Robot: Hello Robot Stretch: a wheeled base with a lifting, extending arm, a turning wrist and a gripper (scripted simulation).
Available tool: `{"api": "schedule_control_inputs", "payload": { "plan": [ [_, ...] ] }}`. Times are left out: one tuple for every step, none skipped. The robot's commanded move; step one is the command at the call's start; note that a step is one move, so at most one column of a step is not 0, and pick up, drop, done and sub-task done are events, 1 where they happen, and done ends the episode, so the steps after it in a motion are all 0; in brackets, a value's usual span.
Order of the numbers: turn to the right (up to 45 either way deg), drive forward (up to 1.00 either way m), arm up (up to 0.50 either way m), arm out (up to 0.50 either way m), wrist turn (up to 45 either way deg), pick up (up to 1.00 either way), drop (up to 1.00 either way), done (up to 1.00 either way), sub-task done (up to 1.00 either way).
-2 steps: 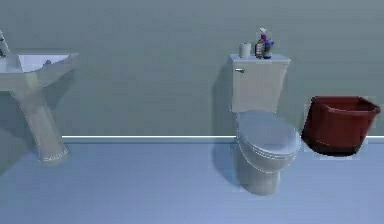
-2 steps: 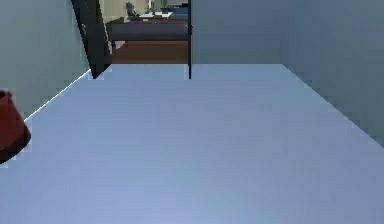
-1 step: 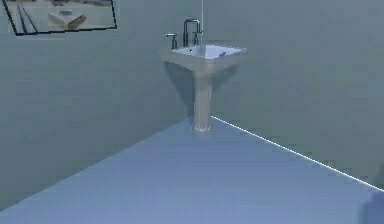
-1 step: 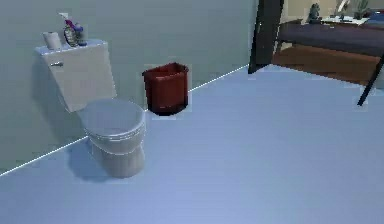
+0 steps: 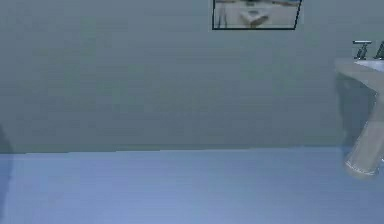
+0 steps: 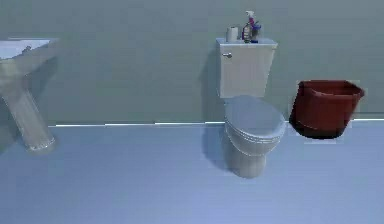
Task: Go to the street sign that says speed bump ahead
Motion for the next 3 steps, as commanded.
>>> {"api": "schedule_control_inputs", "payload": {
  "plan": [
    [-45.0, 0.0, 0.0, 0.0, 0.0, 0.0, 0.0, 0.0, 0.0],
    [-45.0, 0.0, 0.0, 0.0, 0.0, 0.0, 0.0, 0.0, 0.0],
    [0.0, 1.0, 0.0, 0.0, 0.0, 0.0, 0.0, 0.0, 0.0]
  ]
}}
